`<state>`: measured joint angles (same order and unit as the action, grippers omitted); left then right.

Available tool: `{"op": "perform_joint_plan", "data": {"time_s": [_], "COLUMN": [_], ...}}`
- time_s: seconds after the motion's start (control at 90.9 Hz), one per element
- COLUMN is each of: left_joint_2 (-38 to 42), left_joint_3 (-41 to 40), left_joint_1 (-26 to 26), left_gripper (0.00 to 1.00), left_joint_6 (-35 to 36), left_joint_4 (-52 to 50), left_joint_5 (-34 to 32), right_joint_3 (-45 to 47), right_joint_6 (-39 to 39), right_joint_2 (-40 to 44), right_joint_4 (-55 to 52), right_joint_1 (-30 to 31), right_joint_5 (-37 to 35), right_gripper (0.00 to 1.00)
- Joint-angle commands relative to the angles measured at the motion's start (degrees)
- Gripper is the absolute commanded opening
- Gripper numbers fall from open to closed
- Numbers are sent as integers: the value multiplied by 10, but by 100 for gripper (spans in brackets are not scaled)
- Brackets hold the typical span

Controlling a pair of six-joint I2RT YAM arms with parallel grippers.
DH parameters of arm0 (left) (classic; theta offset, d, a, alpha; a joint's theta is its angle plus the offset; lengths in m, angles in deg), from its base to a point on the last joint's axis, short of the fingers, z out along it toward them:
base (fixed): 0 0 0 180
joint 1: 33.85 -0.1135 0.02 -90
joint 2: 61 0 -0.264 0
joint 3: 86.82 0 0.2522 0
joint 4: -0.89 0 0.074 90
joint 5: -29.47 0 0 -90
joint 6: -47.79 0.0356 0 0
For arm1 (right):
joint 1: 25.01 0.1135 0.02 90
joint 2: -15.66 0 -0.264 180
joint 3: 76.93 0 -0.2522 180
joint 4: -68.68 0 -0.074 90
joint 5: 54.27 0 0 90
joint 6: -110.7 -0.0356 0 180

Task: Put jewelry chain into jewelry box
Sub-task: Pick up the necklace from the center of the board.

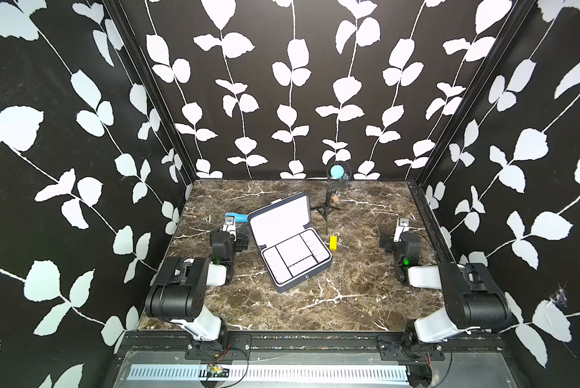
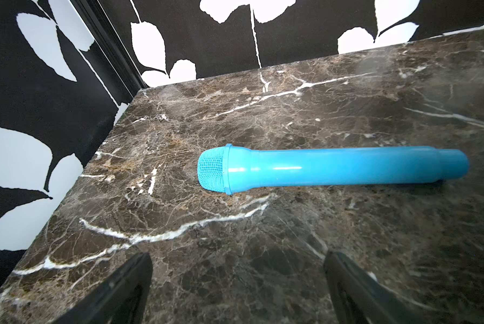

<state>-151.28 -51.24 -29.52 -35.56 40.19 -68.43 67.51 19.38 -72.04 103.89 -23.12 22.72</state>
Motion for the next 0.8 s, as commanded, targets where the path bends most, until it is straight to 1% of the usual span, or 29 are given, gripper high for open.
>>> {"op": "perform_joint_plan", "data": {"time_s": [0.0, 0.572, 0.605, 0.649, 0.671, 0.759, 0.792], "left_joint_2": [7, 9, 11, 29, 46, 114, 142], "left_joint_3": [10, 11, 10, 12, 15, 49, 62], "left_joint_1": [-4, -5, -5, -3, -3, -3, -3], "left_gripper": [99, 98, 98, 99, 98, 98, 98], "left_joint_6": [1, -1, -1, -7, -10, -22, -31], "left_joint_4": [-6, -6, 1, -27, -49, -169, -211], "left_joint_5": [6, 8, -7, -28, -34, -63, -76], "right_joint_3": [-2, -1, -4, -2, -7, -57, -74], "right_joint_6": [-6, -5, -5, -4, -4, 5, 8], "right_joint_2": [3, 3, 2, 7, 18, 94, 108], "right_joint_4": [15, 15, 10, 24, 12, -151, -182], "right_joint_1": [2, 2, 2, 2, 2, 4, 10], "right_joint_5": [-1, -2, -3, -1, -2, 18, 13], "right_gripper": [99, 99, 99, 99, 99, 99, 99]}}
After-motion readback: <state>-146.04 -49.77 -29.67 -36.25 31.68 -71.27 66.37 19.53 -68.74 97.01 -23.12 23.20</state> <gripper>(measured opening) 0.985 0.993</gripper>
